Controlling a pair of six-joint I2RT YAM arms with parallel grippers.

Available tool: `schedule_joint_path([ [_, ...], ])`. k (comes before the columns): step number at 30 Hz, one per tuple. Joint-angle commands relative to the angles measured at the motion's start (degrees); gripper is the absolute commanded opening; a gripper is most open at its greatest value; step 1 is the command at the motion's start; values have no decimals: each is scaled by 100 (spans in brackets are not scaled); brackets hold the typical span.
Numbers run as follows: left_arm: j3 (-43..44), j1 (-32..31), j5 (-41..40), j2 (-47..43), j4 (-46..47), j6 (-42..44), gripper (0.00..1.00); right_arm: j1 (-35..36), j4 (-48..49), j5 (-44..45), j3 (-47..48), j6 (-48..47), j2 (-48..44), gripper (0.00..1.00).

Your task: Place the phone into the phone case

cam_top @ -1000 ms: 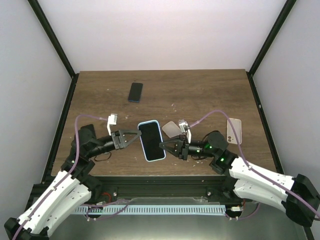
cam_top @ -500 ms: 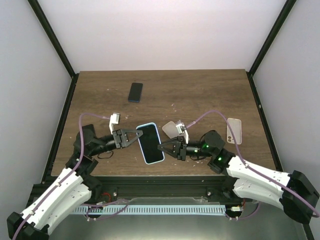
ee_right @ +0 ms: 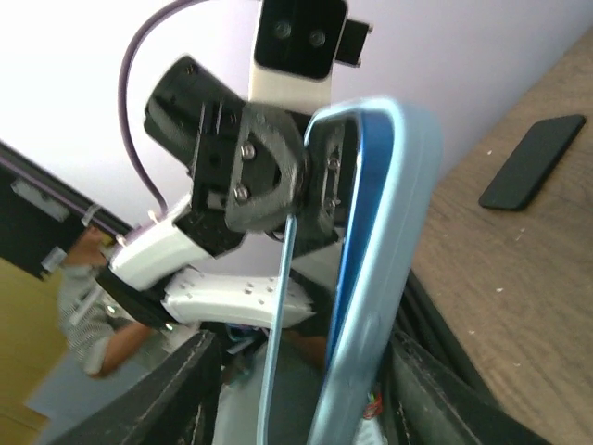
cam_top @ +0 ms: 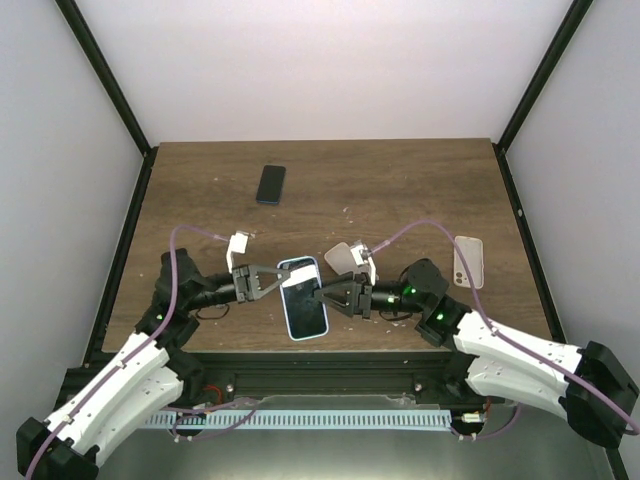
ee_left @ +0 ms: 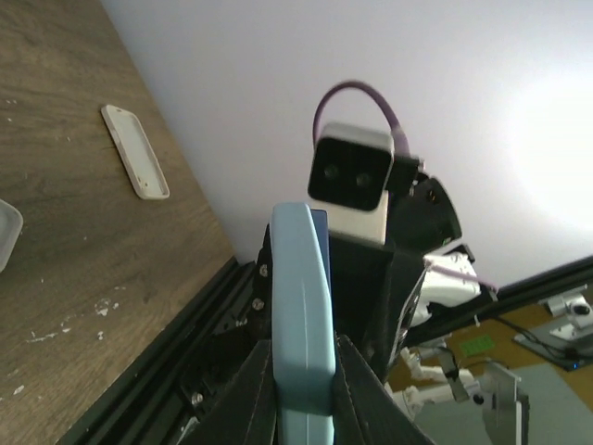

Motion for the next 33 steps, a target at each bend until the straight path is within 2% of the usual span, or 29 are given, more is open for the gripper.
schedule_joint_path([
  [1,22,-4,518,-31,280,324,0,33,-279,303,569,396,-135,50],
  [6,57,-2,953,25,344,493,0,35,-855,604,1025,499,-212,53],
  [10,53,-8,1031,23,314,524,0,35,-1320,380,1428,448,97,52],
  [15,5,-11,1022,44,307,547,0,34,-1044,122,1402,569,371,45],
  [17,45,-5,949,93,-15,732,0,30,-1022,187,1398,544,367,38],
  [21,252,0,636,173,-913,1219,0,30,-1059,392,1370,451,288,14],
  [24,465,-7,338,319,-1716,1739,0,29,-1086,608,1286,403,203,1],
  [29,532,-4,230,571,-1945,1899,0,32,-1372,621,1468,274,412,1],
  [30,541,-2,235,586,-1895,1862,0,34,-1409,592,1507,264,439,4],
  [31,546,0,234,581,-1859,1822,0,35,-1447,564,1516,261,444,17],
  [33,547,0,237,532,-1733,1693,0,34,-1458,496,1483,262,413,32],
])
